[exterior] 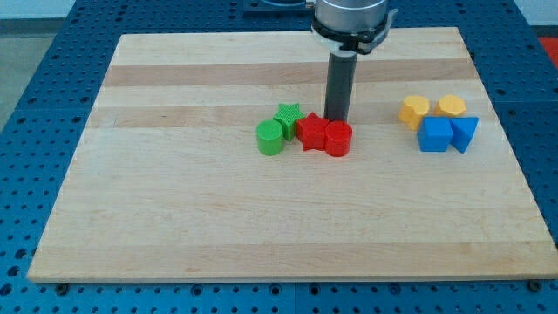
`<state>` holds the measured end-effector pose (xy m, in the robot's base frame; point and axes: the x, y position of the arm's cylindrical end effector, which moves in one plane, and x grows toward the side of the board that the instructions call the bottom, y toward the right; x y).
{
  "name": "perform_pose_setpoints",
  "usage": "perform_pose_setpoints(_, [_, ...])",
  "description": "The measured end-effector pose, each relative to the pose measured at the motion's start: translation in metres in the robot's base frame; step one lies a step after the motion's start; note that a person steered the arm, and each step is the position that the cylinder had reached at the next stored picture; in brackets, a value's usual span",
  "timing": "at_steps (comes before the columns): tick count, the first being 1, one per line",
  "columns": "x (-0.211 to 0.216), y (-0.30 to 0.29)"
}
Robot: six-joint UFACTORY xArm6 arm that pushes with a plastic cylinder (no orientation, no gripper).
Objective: Bring the red circle towards the bottom center
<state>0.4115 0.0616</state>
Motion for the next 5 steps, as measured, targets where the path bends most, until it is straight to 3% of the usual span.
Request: perform_pose_setpoints(5, [0.127,-0.01])
